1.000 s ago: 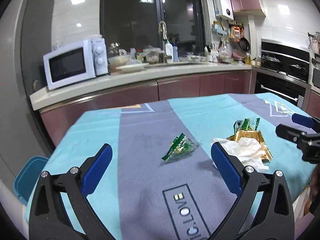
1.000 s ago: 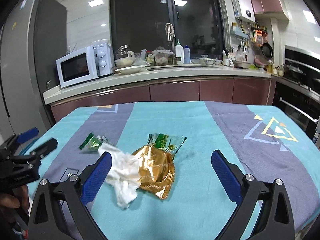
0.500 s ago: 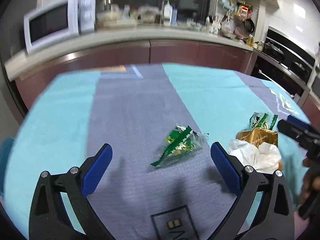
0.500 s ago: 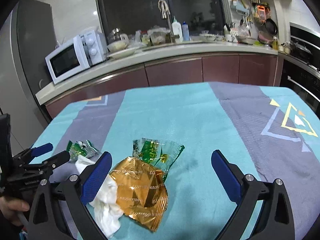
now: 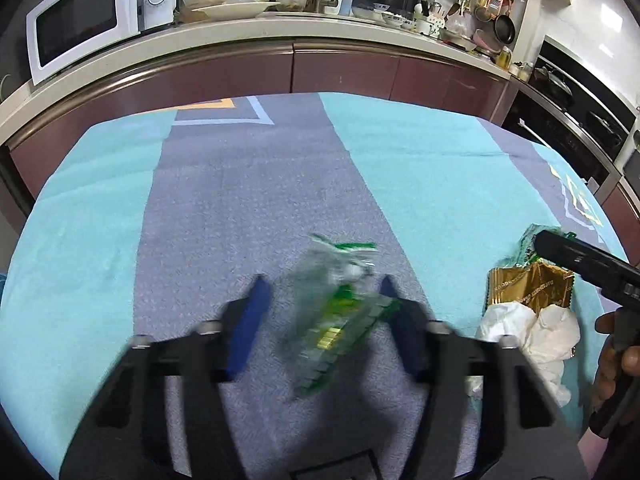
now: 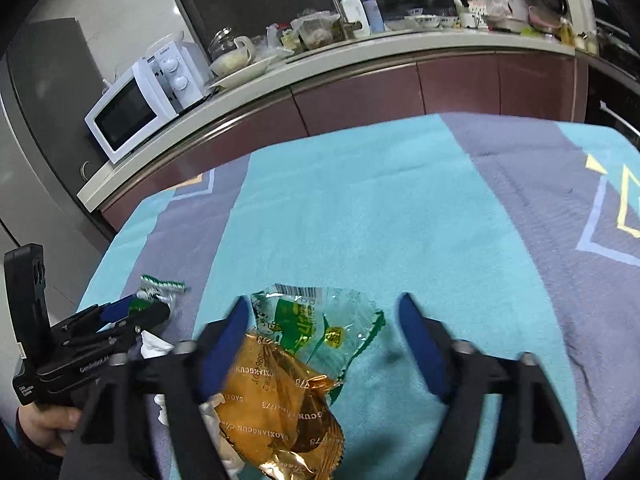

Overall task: Collect trash
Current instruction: 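Grasp a green wrapper with the right gripper while the left gripper grasps another green wrapper, then carry both green wrappers from the table to the blue bin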

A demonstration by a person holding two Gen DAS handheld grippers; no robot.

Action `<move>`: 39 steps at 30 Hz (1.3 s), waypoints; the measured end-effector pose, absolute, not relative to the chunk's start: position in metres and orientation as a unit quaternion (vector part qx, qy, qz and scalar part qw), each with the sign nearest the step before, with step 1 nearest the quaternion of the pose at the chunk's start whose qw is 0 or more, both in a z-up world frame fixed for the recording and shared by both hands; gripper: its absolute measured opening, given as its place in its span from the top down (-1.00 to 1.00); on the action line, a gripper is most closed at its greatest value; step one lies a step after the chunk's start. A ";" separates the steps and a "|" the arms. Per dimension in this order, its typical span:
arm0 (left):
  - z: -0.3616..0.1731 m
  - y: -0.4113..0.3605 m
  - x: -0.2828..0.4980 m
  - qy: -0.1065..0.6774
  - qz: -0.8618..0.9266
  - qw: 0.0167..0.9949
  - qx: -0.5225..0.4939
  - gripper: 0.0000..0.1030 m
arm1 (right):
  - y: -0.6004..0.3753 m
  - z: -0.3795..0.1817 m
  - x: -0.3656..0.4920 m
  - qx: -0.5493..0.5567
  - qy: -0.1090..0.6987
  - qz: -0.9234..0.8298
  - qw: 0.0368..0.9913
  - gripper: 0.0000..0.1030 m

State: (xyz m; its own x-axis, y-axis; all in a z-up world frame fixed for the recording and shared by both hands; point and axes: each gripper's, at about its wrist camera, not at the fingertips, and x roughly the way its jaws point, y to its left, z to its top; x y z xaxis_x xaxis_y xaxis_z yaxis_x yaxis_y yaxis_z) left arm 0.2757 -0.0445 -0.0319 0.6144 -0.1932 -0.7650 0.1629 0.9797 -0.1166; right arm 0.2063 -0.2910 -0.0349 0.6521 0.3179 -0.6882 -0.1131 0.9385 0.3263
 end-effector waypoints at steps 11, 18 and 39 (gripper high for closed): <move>-0.024 -0.044 0.262 0.409 -0.128 0.903 -0.037 0.64 | -0.296 -0.038 0.203 0.159 0.396 0.145 0.893 0.78; 0.000 -0.031 0.246 0.365 -0.125 0.922 -0.045 0.66 | -0.307 -0.005 0.193 0.162 0.331 0.125 0.921 0.82; 0.110 0.061 0.078 0.222 -0.024 0.973 -0.054 0.66 | -0.218 0.083 0.102 0.114 0.216 0.240 0.940 0.90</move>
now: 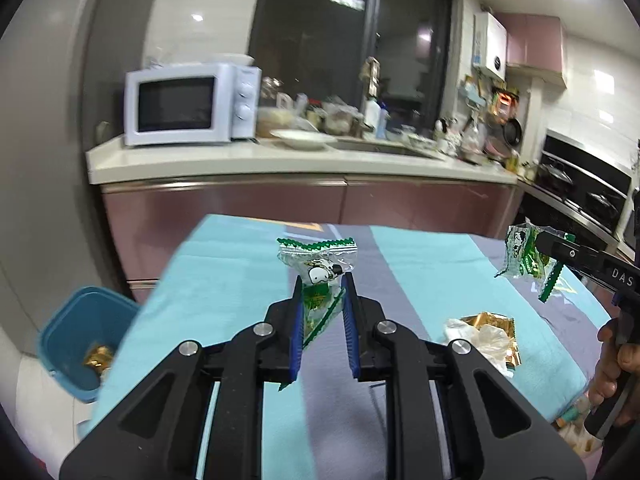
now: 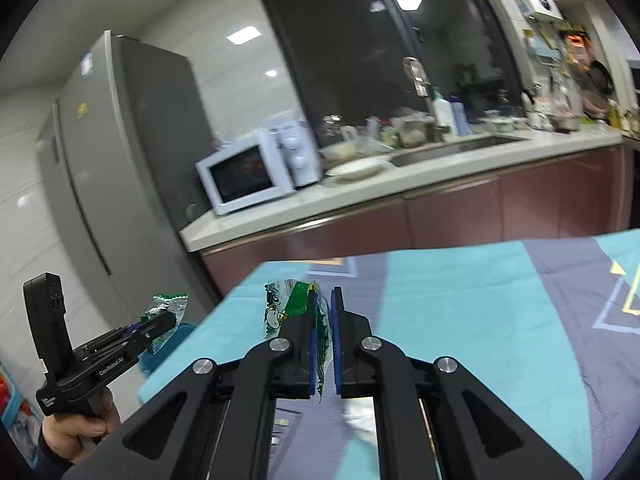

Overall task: Collect trash
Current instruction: 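Carry both green wrappers from the table to the blue bin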

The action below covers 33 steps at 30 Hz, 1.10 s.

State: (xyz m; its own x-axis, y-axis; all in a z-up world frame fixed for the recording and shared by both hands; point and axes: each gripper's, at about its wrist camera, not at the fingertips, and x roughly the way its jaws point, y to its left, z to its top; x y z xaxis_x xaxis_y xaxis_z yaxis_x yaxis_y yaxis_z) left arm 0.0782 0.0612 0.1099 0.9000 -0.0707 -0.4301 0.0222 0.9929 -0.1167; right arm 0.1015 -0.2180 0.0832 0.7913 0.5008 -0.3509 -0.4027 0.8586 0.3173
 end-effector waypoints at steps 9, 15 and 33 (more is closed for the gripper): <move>0.144 0.116 -0.019 0.171 0.063 0.982 -0.053 0.66 | -0.156 0.108 0.069 0.087 0.186 0.323 0.924 0.90; 0.151 0.152 -0.067 0.161 0.118 0.978 -0.054 0.66 | -0.117 0.116 0.056 0.072 0.178 0.370 0.909 0.91; 0.124 0.290 -0.106 0.187 0.254 0.946 -0.076 0.65 | 0.028 0.102 0.084 0.007 0.218 0.459 0.861 0.90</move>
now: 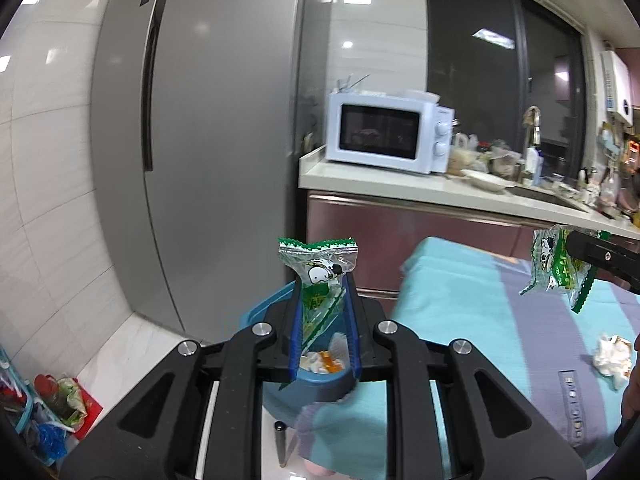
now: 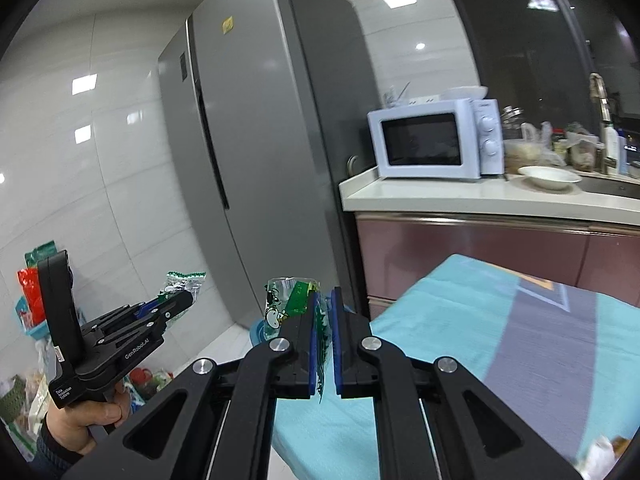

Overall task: Collect trash
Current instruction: 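Carry both green wrappers from the table to the blue bin, then open both grippers over the bin to drop the green wrappers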

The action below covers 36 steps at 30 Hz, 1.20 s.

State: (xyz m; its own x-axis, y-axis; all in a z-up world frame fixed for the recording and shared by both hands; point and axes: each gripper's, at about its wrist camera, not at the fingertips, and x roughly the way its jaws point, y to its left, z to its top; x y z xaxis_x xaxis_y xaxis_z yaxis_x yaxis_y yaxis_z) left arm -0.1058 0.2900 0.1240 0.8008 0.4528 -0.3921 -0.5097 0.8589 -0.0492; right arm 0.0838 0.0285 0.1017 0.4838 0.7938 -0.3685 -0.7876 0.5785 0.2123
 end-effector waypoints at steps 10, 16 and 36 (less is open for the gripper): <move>0.076 0.351 -0.043 0.243 0.276 0.925 -0.094 0.64 | 0.101 0.073 0.114 -0.018 0.271 0.480 0.834 0.90; 0.054 0.365 -0.001 0.268 0.275 0.918 -0.096 0.64 | 0.138 0.053 0.133 -0.042 0.301 0.484 0.821 0.90; -0.012 0.400 0.094 0.341 0.268 0.895 -0.106 0.64 | 0.225 -0.007 0.191 -0.104 0.381 0.473 0.788 0.90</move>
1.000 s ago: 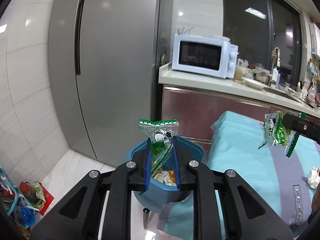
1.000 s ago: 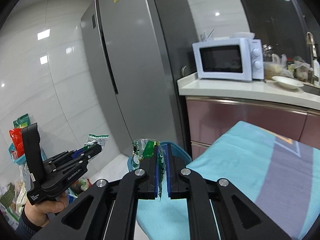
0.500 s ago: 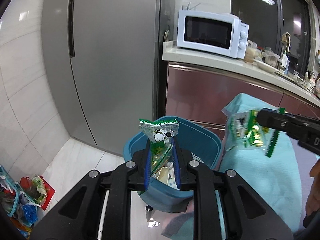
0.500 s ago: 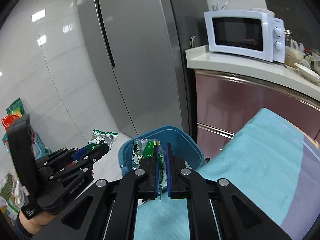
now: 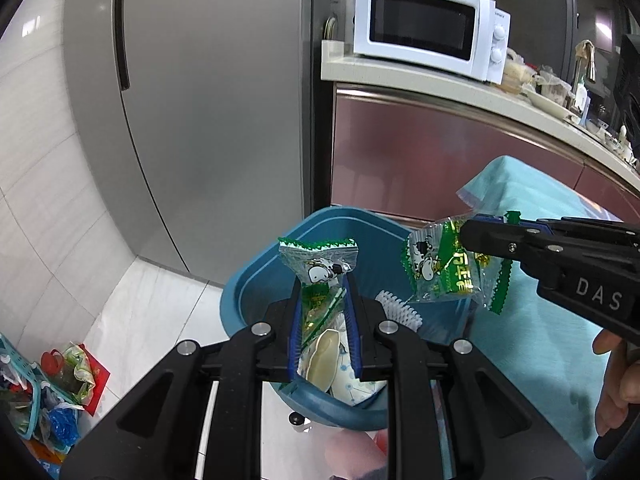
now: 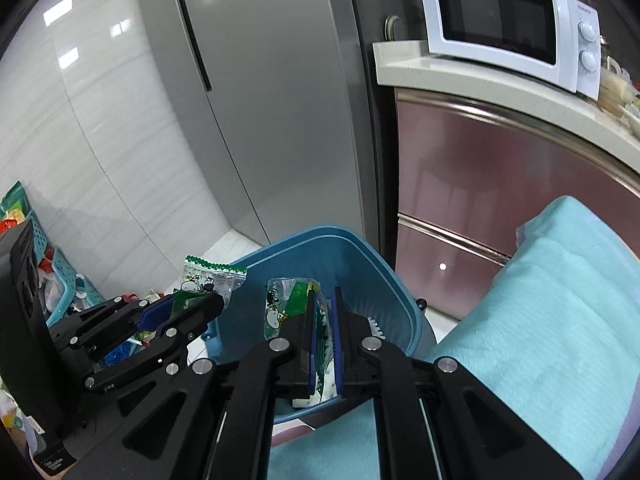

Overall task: Collect trash
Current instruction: 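Open both grippers over the bin to drop the green wrappers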

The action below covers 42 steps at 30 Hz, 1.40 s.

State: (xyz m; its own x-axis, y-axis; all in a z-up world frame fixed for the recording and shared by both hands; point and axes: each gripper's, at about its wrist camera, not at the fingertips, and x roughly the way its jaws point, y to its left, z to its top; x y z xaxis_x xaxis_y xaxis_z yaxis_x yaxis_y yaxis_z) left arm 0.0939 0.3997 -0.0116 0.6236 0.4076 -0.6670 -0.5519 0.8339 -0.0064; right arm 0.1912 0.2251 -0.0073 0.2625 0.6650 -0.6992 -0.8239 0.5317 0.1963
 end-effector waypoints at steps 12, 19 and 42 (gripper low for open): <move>-0.056 0.421 0.136 0.399 0.251 0.873 -0.129 0.62 | 0.267 -0.038 0.220 -0.148 0.433 0.460 0.760 0.90; -0.078 0.430 0.154 0.429 0.246 0.858 -0.139 0.62 | 0.285 -0.052 0.226 -0.180 0.461 0.451 0.743 0.88; -0.098 0.440 0.172 0.465 0.239 0.840 -0.148 0.21 | 0.304 -0.070 0.233 -0.219 0.508 0.422 0.718 0.54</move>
State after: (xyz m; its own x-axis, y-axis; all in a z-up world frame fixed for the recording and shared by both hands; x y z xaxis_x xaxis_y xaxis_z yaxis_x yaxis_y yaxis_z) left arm 0.1719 0.4401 -0.0983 0.4537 0.2638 -0.8512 -0.5389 0.8420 -0.0263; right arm 0.2327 0.3040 -0.0702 0.1271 0.3833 -0.9148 -0.8288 0.5478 0.1144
